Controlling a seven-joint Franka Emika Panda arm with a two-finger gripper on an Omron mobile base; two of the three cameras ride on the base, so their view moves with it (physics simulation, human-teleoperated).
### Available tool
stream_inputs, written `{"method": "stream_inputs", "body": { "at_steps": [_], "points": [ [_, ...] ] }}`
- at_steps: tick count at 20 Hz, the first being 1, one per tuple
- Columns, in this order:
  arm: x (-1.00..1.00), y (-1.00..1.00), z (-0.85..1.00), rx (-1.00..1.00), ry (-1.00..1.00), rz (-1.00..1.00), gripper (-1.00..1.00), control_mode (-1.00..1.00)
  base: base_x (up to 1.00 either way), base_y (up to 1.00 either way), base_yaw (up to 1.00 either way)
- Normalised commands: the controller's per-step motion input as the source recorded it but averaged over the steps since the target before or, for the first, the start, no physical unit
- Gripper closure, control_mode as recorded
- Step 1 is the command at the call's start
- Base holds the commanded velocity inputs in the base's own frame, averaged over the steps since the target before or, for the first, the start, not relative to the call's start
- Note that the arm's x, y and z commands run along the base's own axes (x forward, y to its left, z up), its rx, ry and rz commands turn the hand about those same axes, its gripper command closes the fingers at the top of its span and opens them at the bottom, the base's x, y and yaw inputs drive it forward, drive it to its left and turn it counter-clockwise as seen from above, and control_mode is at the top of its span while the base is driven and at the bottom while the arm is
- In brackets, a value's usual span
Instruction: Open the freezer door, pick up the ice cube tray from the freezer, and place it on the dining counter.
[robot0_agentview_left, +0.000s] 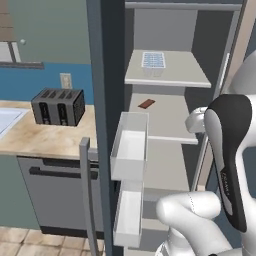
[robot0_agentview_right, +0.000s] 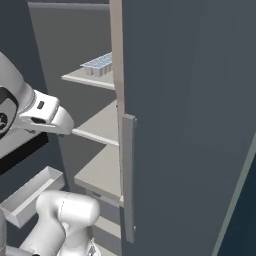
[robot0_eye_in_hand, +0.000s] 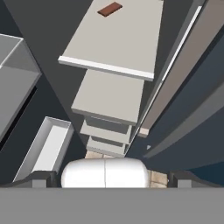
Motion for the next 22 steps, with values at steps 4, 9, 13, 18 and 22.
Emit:
{"method": "stream_inputs", "body": {
  "at_steps": [4, 9, 13, 18, 22],
  "points": [
    [0.0, 0.0, 0.0, 0.0, 0.0, 0.0, -1.0, 1.0, 0.73, 0.0, -0.08],
    [0.0, 0.0, 0.0, 0.0, 0.0, 0.0, -1.0, 1.0, 0.49, -0.01, -0.07],
    [0.0, 0.0, 0.0, 0.0, 0.0, 0.0, -1.0, 1.0, 0.51, -0.02, -0.26],
    [0.0, 0.0, 0.0, 0.0, 0.0, 0.0, -1.0, 1.0, 0.63, 0.03, -0.28],
    [0.0, 0.0, 0.0, 0.0, 0.0, 0.0, -1.0, 1.0, 0.53, 0.05, -0.26]
  ]
}}
